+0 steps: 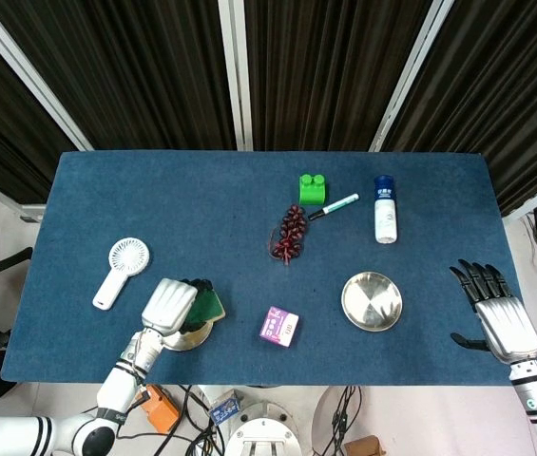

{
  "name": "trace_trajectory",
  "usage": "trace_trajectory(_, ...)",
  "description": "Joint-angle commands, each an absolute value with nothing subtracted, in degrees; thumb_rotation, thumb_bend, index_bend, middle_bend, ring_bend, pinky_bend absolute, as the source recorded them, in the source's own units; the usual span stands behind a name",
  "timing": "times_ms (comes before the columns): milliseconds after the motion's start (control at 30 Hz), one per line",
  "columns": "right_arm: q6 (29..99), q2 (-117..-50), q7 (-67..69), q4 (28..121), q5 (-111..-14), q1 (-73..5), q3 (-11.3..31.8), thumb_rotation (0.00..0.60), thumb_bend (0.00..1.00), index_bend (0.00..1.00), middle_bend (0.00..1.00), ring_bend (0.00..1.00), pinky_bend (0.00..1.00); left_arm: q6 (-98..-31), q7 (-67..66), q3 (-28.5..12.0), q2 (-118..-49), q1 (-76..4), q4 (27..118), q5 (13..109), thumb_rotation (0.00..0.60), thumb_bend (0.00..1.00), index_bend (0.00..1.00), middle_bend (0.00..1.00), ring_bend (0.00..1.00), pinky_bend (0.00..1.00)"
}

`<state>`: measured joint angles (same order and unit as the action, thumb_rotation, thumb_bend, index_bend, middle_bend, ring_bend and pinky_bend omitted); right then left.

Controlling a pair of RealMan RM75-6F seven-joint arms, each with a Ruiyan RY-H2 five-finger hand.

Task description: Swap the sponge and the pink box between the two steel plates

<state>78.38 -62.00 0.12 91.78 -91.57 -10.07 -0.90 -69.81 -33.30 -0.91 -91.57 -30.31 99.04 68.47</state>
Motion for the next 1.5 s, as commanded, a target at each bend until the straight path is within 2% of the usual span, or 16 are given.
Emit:
trace_trajectory(33, 78.27, -62.17, -0.31, 91.89, -91.67, -10.07, -0.99, 0.600, 0.20, 0.00, 0.00, 0.00, 0.06, -69.08, -33.22, -0.18, -91.95, -29.90, 97.67, 68.34, 0.600, 0.15, 0.44, 0.41, 0.44, 0.61)
trace_trajectory(133, 78.16, -62.30, -0.67, 91.92, -91.80, -10.07, -1.10, 0.600, 0.20, 0.00, 0.00, 0.00, 0.06, -69.31, -33.54, 0.00, -92.26, -29.78, 96.19, 69.39, 0.600, 0.10, 0.37, 0.32, 0.32, 0.53)
trace_trajectory(267, 77.94, -62.61, -1.39, 91.92, -91.73, -10.13, -1.07, 0.600, 0.20, 0.00, 0.00, 0.00, 0.06, -68.48, -33.40, 0.47, -91.11, -29.33, 96.87, 68.90, 0.600, 0.04, 0.22, 0.18, 0.15, 0.41)
trace_trajectory(367, 77.33, -63.18, -2.00, 92.03, -92.65, -10.70, -1.27, 0.600, 0.20, 0.00, 0.00, 0.00, 0.06, -67.71, -33.54, 0.81, -89.38, -29.08, 99.29, 68.02, 0.600, 0.01, 0.17, 0.13, 0.10, 0.36)
trace_trajectory(600, 72.39, -64.30, -6.88, 96.06, -97.90, -15.43, -1.62, 0.600, 0.20, 0.00, 0.00, 0.00, 0.06, -71.05, -33.41, 3.28, -84.28, -26.79, 105.73, 72.62, 0.600, 0.00, 0.14, 0.10, 0.06, 0.32)
trace_trajectory(767, 61.64, -66.59, -15.21, 102.70, -98.83, -23.39, 0.87, 0.600, 0.20, 0.00, 0.00, 0.00, 0.06, -78.88, -30.91, 6.48, -79.04, -22.37, 108.87, 81.66, 0.600, 0.00, 0.14, 0.10, 0.06, 0.32)
trace_trajectory(900, 51.56, -72.63, -22.40, 105.41, -93.59, -29.34, 3.48, 0.600, 0.20, 0.00, 0.00, 0.00, 0.06, -83.82, -27.57, 7.48, -75.08, -19.06, 109.33, 85.27, 0.600, 0.00, 0.14, 0.10, 0.06, 0.30)
trace_trajectory(1000, 47.06, -79.06, -25.87, 104.27, -89.44, -32.88, 5.40, 0.600, 0.20, 0.00, 0.00, 0.00, 0.06, -84.81, -24.63, 7.15, -73.60, -17.83, 108.82, 85.58, 0.600, 0.00, 0.13, 0.10, 0.06, 0.29)
trace_trajectory(1200, 43.21, -89.35, -33.13, 99.53, -82.17, -37.64, 7.69, 0.600, 0.20, 0.00, 0.00, 0.00, 0.06, -84.87, -21.78, 6.92, -72.49, -16.42, 107.48, 86.67, 0.600, 0.00, 0.13, 0.10, 0.06, 0.29)
trace_trajectory(1433, 41.06, -93.95, -40.25, 96.39, -72.15, -42.00, 8.62, 0.600, 0.23, 0.00, 0.00, 0.00, 0.06, -86.27, -21.12, 7.39, -71.64, -14.24, 107.20, 90.08, 0.600, 0.00, 0.13, 0.10, 0.06, 0.29)
trace_trajectory(1500, 41.22, -94.40, -41.22, 96.08, -70.45, -42.75, 8.45, 0.600, 0.26, 0.00, 0.03, 0.00, 0.10, -86.19, -21.51, 7.38, -71.58, -13.89, 107.17, 90.49, 0.600, 0.00, 0.13, 0.10, 0.06, 0.29)
